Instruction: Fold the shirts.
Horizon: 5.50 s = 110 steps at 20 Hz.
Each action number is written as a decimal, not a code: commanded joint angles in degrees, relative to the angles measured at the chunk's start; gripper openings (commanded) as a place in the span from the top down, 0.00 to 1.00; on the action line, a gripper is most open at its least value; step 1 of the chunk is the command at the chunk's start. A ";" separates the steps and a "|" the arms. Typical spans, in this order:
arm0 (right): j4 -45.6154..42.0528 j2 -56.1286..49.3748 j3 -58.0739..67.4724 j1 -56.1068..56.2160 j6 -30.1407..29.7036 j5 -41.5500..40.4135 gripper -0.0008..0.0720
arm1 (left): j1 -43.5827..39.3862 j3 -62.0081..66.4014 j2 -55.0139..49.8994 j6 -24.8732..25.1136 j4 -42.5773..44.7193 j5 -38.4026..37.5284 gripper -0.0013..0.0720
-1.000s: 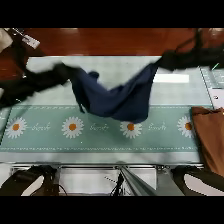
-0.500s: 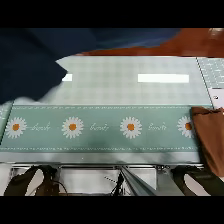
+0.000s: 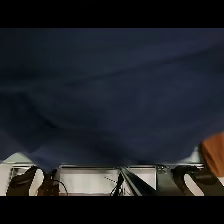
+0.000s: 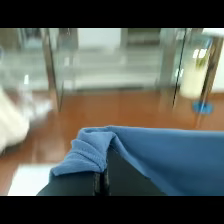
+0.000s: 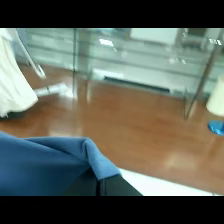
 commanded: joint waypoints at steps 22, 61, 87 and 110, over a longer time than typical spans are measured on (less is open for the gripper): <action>28.55 -61.83 -10.86 -6.12 5.53 -22.08 0.37 | -10.75 -42.07 -42.49 2.67 -18.88 21.77 0.02; 30.08 -32.94 -67.56 -31.12 -11.74 -20.85 0.14 | 4.70 -76.48 -35.45 7.37 -21.49 20.59 0.96; 29.07 -40.61 -50.56 -11.23 -9.27 -11.04 0.97 | 4.48 -68.11 -29.49 14.45 -36.48 16.59 0.96; 4.85 2.01 1.11 -11.43 4.70 8.48 0.97 | -0.37 -10.19 12.46 -0.26 13.14 15.89 0.96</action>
